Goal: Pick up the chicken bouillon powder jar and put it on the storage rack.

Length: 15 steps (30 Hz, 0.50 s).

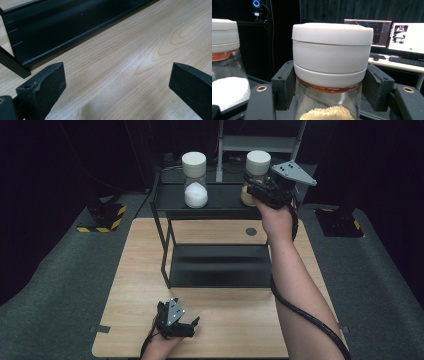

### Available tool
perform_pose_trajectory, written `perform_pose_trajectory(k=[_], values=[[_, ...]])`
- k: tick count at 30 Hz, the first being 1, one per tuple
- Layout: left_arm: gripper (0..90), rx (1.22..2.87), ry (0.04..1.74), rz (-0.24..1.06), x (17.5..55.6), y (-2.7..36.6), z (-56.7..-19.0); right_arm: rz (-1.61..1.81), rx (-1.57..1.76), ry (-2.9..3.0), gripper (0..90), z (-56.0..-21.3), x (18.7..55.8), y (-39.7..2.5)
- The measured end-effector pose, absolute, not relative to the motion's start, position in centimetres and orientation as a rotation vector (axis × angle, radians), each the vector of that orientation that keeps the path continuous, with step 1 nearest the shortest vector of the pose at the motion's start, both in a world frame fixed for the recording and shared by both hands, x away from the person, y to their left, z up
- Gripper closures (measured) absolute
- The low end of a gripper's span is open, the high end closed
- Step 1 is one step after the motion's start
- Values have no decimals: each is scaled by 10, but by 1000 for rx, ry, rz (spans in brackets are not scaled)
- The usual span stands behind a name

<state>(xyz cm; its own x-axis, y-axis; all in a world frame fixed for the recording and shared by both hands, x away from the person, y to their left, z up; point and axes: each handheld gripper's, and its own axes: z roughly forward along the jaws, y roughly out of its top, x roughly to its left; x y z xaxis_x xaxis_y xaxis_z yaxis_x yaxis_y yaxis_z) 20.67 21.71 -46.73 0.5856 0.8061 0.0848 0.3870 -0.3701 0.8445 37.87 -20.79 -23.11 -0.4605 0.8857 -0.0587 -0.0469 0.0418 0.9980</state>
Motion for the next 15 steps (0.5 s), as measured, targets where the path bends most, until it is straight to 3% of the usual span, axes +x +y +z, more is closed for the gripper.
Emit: perform_pose_trajectory(k=[8, 15], values=[[13, 1980, 950, 635, 207, 217, -467, 1515, 872, 1551, 314, -231, 377, -207], [13, 1980, 951, 634, 207, 218, -467, 1531, 938, 1529, 75, -230, 374, -204]])
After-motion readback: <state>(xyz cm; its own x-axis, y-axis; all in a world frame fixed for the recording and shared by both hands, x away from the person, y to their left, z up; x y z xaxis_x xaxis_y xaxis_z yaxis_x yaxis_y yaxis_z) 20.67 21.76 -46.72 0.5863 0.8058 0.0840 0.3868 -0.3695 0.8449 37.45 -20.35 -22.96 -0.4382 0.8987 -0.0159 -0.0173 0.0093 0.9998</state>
